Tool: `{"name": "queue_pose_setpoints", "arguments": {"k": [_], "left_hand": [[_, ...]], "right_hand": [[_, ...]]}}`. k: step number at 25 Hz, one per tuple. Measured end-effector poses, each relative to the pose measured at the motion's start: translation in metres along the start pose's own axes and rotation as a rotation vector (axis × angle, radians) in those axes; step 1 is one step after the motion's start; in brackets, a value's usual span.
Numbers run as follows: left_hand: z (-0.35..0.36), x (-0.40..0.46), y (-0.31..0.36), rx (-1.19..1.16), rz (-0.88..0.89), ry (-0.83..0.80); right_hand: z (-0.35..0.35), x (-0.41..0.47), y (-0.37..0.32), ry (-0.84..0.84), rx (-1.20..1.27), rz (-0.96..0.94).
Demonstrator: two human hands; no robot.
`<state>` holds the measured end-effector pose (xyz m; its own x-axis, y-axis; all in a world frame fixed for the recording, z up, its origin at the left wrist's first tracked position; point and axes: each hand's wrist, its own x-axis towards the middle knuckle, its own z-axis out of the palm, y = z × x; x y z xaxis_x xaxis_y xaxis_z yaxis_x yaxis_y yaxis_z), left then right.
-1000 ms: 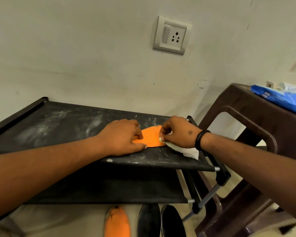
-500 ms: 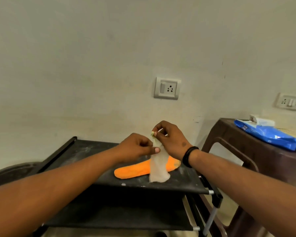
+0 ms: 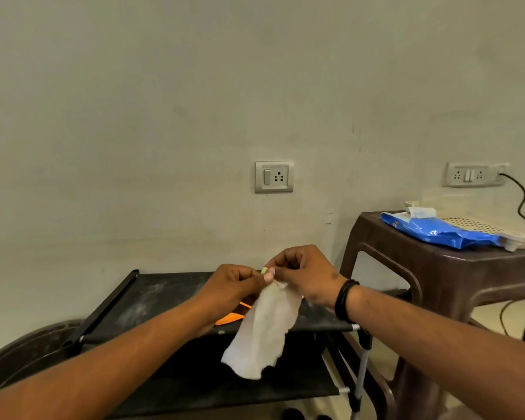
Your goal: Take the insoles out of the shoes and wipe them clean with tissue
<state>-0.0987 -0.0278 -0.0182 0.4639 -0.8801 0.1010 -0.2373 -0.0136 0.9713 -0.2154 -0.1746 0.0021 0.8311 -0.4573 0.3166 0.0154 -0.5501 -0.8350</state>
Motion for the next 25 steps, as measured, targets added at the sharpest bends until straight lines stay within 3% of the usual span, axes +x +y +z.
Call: {"name": "queue_pose_setpoints", "arguments": {"k": [4, 10, 15, 20, 25], "left_hand": [[0.003, 0.003, 0.002, 0.035, 0.012, 0.086], [0.011, 0.010, -0.009, 0.183, 0.083, 0.125], [0.000, 0.009, -0.016, 0.269, 0.126, 0.129], [0.004, 0.012, -0.010, 0.057, 0.042, 0.270], [0.015, -0.006, 0.007, -0.013, 0.022, 0.178]], "right_hand": [[0.002, -0.016, 0.001, -0.008, 0.159, 0.088], [0.003, -0.030, 0.012, -0.103, 0.202, 0.216], [-0.003, -0.032, 0.011, -0.022, 0.241, 0.316], [0.004, -0.034, 0.004, 0.077, 0.400, 0.385], [0.000, -0.042, -0.005, 0.145, 0.391, 0.331]]}}
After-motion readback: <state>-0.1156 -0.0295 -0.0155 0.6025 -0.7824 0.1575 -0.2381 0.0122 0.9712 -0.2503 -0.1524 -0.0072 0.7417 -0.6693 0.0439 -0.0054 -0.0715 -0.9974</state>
